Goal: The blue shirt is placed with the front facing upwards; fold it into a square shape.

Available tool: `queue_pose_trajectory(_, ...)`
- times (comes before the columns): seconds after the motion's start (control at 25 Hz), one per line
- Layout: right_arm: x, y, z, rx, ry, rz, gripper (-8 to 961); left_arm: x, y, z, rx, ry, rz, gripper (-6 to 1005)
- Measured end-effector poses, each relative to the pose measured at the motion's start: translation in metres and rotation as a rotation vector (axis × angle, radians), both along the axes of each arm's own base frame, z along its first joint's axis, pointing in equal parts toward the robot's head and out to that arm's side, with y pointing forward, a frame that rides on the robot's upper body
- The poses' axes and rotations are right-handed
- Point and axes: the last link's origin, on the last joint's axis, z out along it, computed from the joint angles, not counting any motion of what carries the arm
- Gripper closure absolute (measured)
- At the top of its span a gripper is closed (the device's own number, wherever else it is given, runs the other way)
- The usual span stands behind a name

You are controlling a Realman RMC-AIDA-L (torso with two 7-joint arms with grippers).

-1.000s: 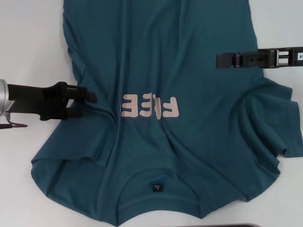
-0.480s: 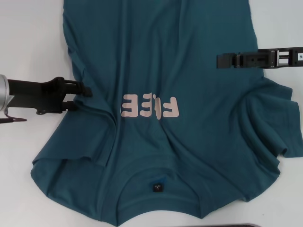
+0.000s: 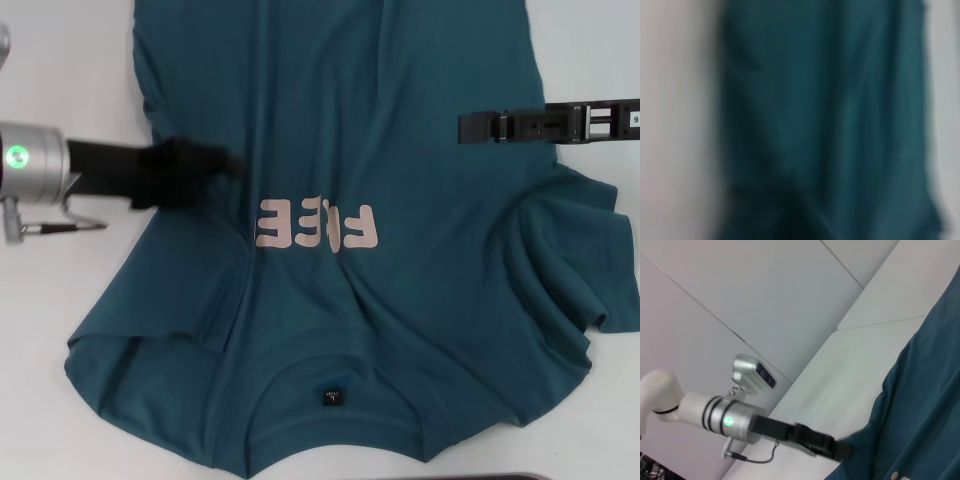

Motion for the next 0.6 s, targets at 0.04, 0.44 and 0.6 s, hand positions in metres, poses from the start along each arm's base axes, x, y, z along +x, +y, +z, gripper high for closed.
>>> queue_pose_trajectory(0.04, 0.0, 0.0, 0.0, 0.0, 0.0, -0.001, 75, 0.01, 0.001, 0.001, 0.009, -0.05, -0.051, 350)
queue_pose_trajectory(0.44, 0.001, 0.002, 0.001, 0.015, -0.006, 0.002, 76, -0.011, -0.015, 0.039, 0.107, -0.187, -0.107, 352)
queue_pose_trajectory(0.6, 0.007, 0.001, 0.006, 0.037, -0.031, 0.019, 76, -0.016, -0.035, 0.052, 0.085, -0.175, -0.332, 350)
